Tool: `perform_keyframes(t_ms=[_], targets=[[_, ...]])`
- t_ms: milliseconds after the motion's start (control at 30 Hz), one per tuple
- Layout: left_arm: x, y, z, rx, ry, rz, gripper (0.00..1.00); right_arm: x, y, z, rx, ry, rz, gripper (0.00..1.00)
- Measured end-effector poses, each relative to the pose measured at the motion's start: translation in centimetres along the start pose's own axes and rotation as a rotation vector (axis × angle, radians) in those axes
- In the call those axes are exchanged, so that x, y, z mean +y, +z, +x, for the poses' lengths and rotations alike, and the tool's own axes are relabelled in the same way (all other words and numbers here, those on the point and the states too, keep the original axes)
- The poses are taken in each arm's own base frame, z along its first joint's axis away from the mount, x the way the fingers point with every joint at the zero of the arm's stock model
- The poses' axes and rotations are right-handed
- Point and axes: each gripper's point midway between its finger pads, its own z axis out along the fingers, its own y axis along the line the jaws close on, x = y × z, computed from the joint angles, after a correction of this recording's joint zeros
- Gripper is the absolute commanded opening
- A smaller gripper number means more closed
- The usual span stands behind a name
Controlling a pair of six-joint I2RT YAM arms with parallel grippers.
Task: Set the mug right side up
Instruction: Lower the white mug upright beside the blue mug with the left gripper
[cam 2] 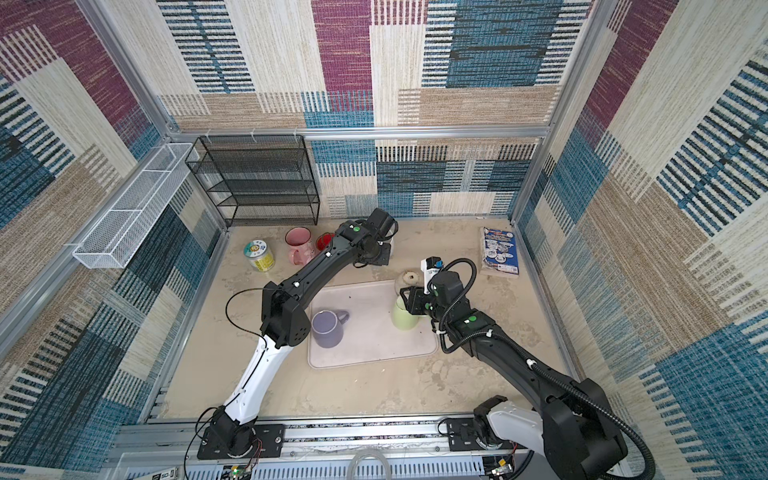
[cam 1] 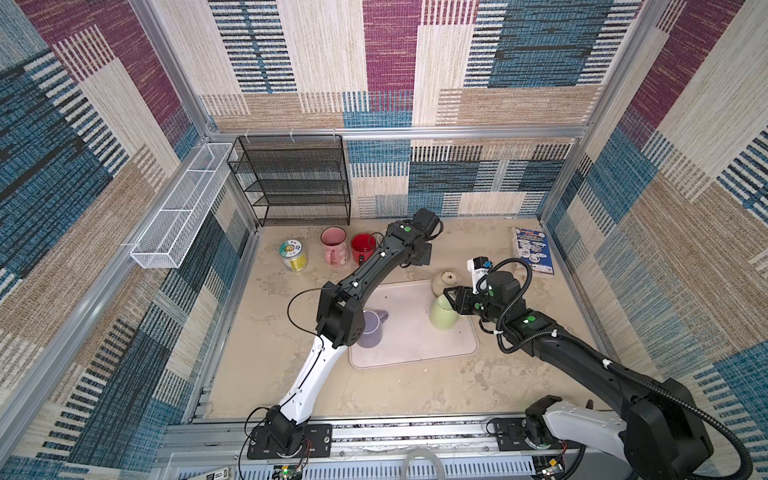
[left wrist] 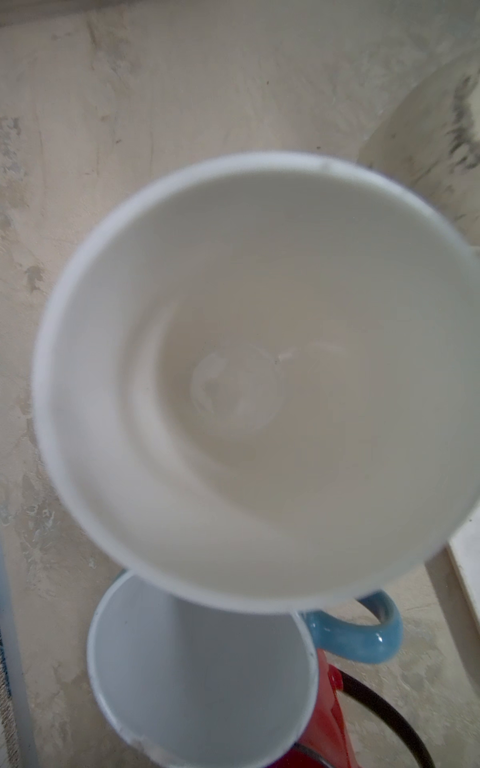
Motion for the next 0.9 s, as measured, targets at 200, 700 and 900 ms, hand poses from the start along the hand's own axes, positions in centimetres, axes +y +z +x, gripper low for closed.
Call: perform_keyframes(t_ms=[200, 700, 900], targets=[[1.1, 1.9, 0.5, 0.024, -0.006, -0.041, 0.00, 0.0, 0.0, 0.2, 0.004, 0.007, -0.002, 0.44], [2.1, 4.5, 1.3, 0.054, -0.021, -0.075, 0.00, 0.0, 0.1, 0.6, 0.015, 0.011, -0.011, 0.45], [2.3, 4.7, 1.2, 0.052, -0.029, -0.076, 0.12, 0.0, 0.0, 0.6, 0.015, 0.011, -0.011, 0.45]])
